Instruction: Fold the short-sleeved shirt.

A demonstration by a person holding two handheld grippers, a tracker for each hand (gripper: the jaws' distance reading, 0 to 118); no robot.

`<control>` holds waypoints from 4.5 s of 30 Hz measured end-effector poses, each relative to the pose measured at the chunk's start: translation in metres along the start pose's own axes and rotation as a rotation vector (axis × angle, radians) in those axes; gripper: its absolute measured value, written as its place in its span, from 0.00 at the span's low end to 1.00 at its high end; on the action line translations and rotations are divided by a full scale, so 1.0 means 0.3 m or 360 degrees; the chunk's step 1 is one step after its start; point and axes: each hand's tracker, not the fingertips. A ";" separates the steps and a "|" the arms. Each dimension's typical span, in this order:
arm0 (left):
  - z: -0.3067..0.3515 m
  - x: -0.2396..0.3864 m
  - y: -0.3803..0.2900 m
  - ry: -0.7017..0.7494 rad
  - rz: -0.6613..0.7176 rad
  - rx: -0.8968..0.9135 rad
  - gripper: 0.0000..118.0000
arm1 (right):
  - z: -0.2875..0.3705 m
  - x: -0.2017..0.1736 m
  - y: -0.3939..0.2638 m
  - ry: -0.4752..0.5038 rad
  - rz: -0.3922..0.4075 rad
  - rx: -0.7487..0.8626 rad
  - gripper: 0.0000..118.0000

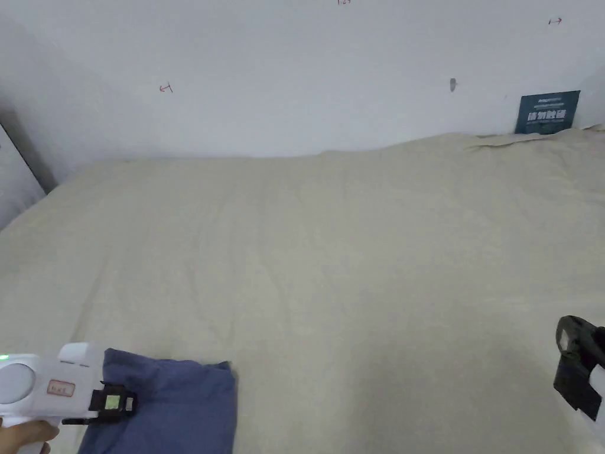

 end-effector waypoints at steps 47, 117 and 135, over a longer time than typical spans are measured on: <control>0.428 0.470 -0.126 0.0281 0.0044 0.1692 0.97 | 0.031 -0.014 0.099 0.0000 0.0169 0.0331 0.00; 0.237 1.031 -0.324 0.0097 -0.0267 0.1861 0.00 | 0.137 0.092 0.064 -0.0121 0.0180 0.0441 0.00; 0.241 1.034 -0.335 0.0101 -0.0273 0.1866 0.02 | 0.150 0.096 0.071 -0.0135 0.0191 0.0433 0.02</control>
